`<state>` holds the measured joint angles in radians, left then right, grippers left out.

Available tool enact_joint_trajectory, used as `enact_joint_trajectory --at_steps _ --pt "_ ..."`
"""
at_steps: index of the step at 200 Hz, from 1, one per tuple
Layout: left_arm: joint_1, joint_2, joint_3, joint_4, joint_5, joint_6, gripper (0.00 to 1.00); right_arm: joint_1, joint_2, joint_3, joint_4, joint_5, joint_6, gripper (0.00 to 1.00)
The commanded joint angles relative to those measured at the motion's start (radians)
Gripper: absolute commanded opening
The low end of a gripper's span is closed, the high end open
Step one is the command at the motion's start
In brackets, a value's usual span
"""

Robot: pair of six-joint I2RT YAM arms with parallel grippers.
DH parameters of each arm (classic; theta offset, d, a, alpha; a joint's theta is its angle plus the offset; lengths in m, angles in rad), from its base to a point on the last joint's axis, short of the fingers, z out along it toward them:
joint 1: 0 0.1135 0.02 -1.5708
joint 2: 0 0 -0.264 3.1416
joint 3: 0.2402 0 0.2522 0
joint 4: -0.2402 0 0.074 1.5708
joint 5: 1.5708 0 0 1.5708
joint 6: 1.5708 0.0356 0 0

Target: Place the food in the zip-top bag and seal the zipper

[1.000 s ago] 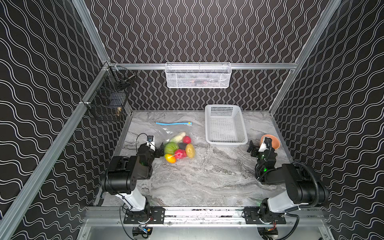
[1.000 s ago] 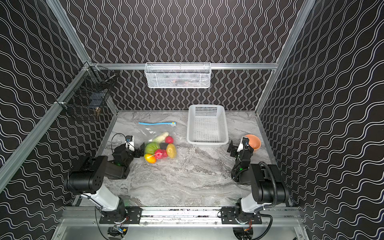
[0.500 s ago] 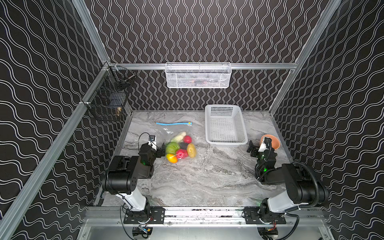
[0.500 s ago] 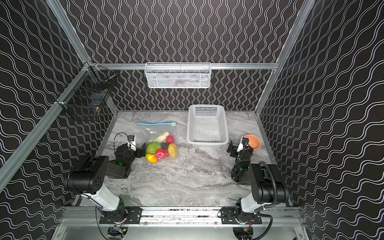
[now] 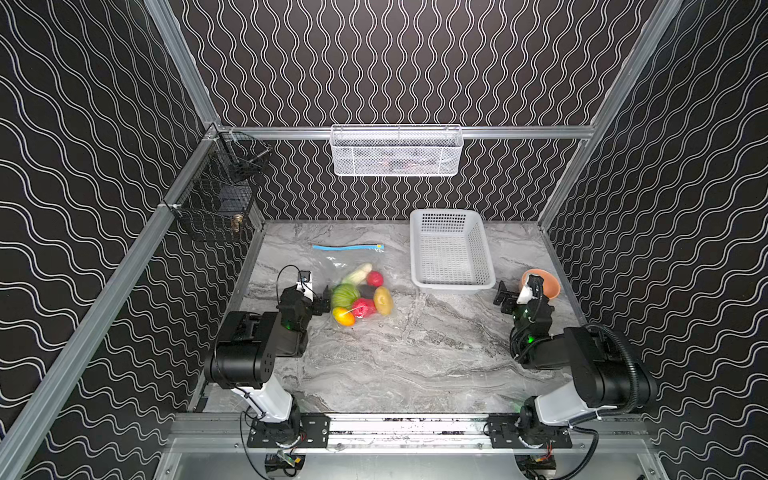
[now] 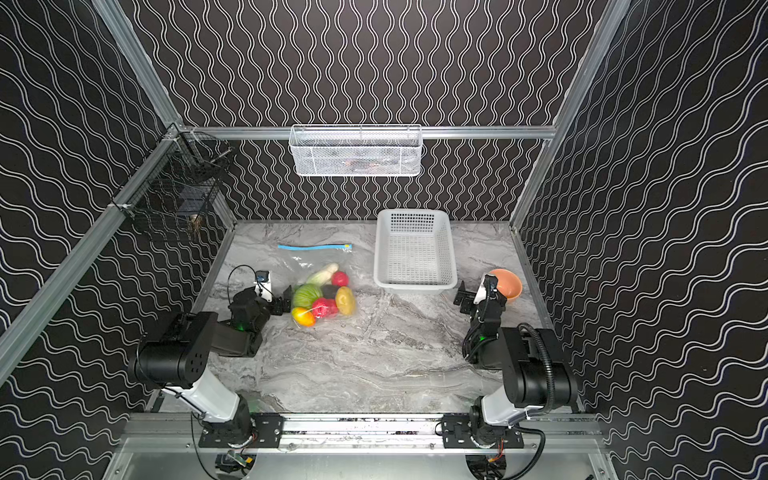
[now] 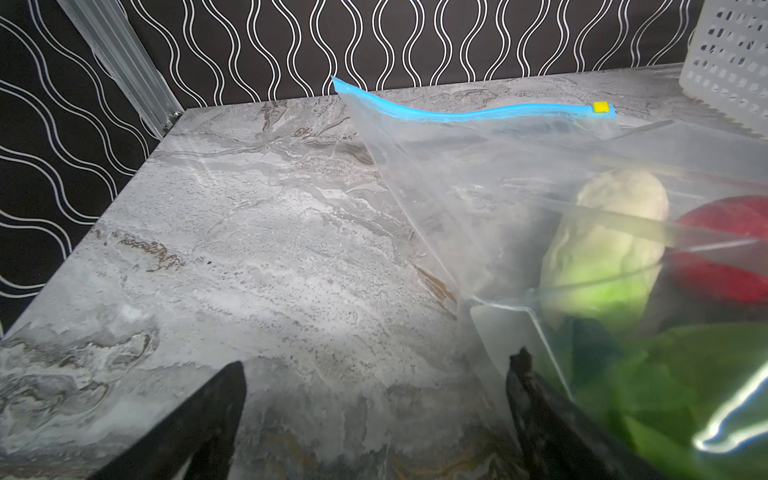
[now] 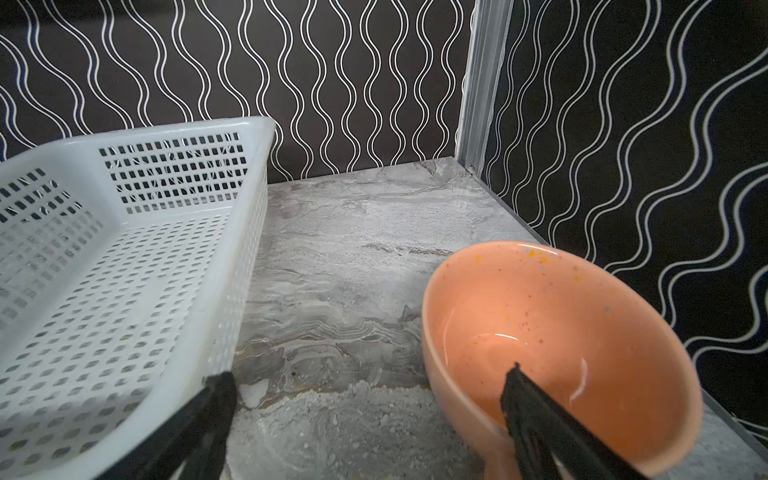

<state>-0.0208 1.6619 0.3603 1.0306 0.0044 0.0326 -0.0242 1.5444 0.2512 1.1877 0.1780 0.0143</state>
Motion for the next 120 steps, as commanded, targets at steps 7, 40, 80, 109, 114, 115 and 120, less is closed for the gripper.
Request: enact_joint_trajectory --at_steps 7,40,80,109,114,115,120 --pt "-0.001 -0.006 0.003 0.006 -0.006 0.015 0.99 0.001 -0.001 0.005 0.016 0.000 0.006 0.99" --pt "-0.001 -0.005 0.004 0.008 -0.006 0.015 0.99 0.001 0.000 0.005 0.016 0.000 0.005 0.99" --pt "-0.001 -0.005 0.003 0.007 -0.006 0.015 0.99 0.000 0.004 0.015 0.001 -0.012 0.009 0.99" --pt "-0.002 -0.005 0.003 0.007 -0.006 0.016 0.99 0.000 0.003 0.010 0.007 -0.011 0.007 0.99" --pt "-0.001 -0.005 0.004 0.007 -0.006 0.015 0.99 0.000 -0.001 0.007 0.009 -0.009 0.005 0.99" --pt "-0.001 -0.005 0.004 0.008 -0.006 0.016 0.99 0.000 -0.001 0.006 0.010 -0.007 0.004 0.99" --pt "-0.002 -0.005 0.004 0.008 -0.006 0.015 0.99 0.000 -0.001 0.003 0.015 -0.006 0.002 0.99"
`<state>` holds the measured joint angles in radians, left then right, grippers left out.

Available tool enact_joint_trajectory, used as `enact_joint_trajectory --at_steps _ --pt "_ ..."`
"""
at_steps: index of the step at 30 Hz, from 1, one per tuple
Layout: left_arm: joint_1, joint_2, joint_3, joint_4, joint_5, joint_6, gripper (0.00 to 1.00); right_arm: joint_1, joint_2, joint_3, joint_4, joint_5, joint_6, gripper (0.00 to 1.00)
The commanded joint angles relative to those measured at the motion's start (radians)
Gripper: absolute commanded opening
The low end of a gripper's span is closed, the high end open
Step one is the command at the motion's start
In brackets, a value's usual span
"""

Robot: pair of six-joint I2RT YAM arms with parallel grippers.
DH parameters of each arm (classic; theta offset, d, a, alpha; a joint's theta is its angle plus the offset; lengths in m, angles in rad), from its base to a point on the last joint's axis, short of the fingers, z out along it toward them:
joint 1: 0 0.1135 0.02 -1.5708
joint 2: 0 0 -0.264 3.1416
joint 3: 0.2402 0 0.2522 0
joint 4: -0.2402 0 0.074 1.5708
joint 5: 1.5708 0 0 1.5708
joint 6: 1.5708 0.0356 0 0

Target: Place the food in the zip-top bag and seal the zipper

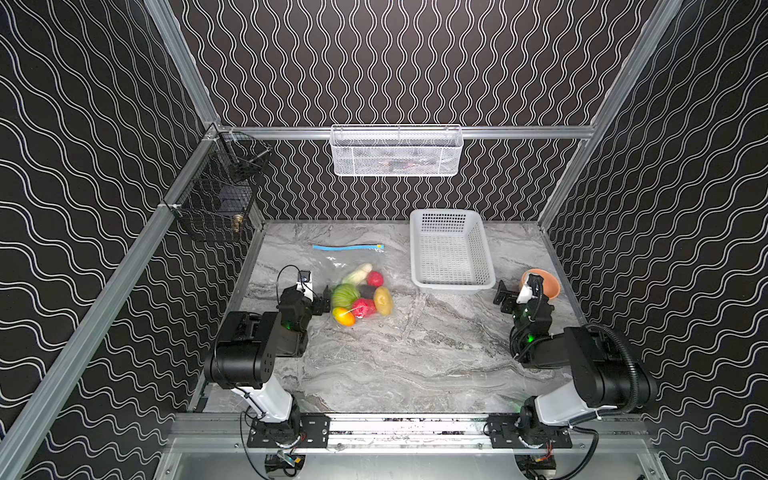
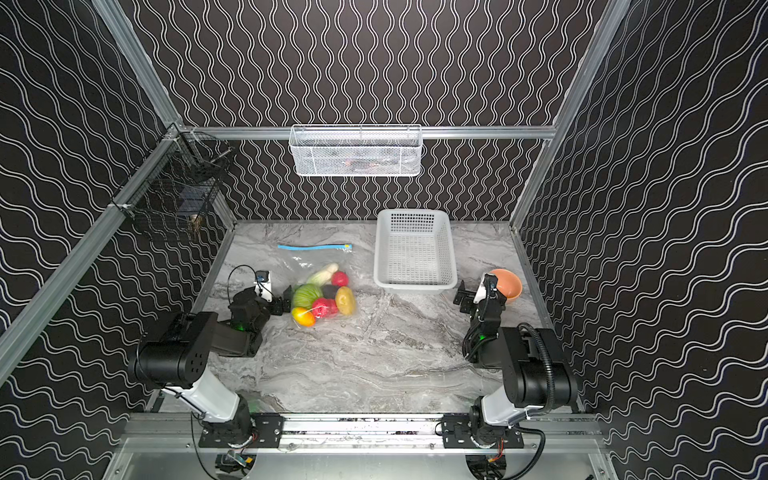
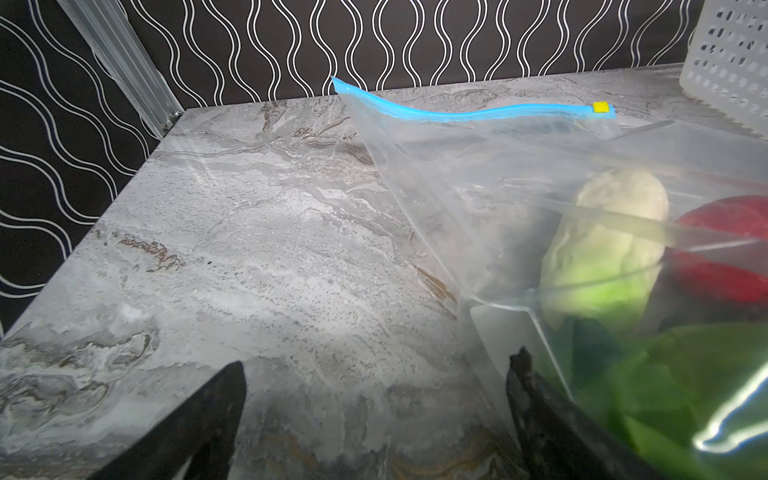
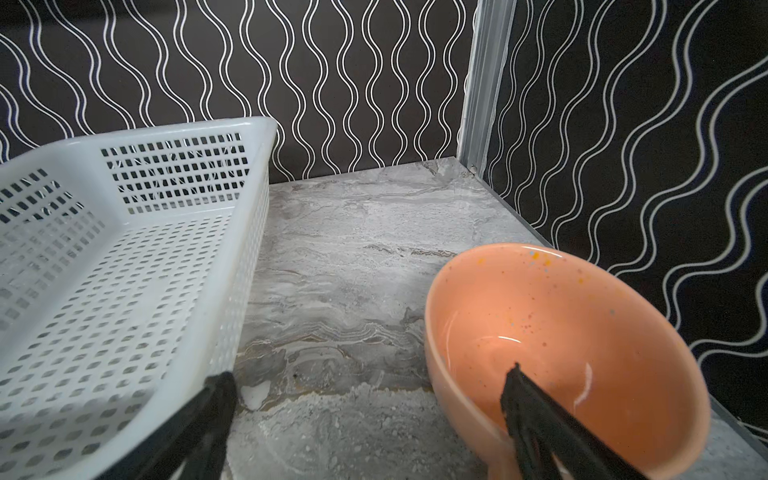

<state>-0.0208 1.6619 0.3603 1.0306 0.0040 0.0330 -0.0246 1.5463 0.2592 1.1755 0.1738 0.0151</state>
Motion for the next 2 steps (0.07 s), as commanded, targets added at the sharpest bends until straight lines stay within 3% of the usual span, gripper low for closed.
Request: enact_joint_trajectory --at_steps 1,2 --pt "-0.001 -0.005 0.004 0.008 -0.006 0.014 0.99 0.000 -0.003 -0.006 0.030 -0.002 0.000 0.99" --pt "-0.002 -0.005 0.004 0.007 -0.006 0.015 0.99 0.000 -0.002 -0.009 0.040 -0.005 -0.004 0.99"
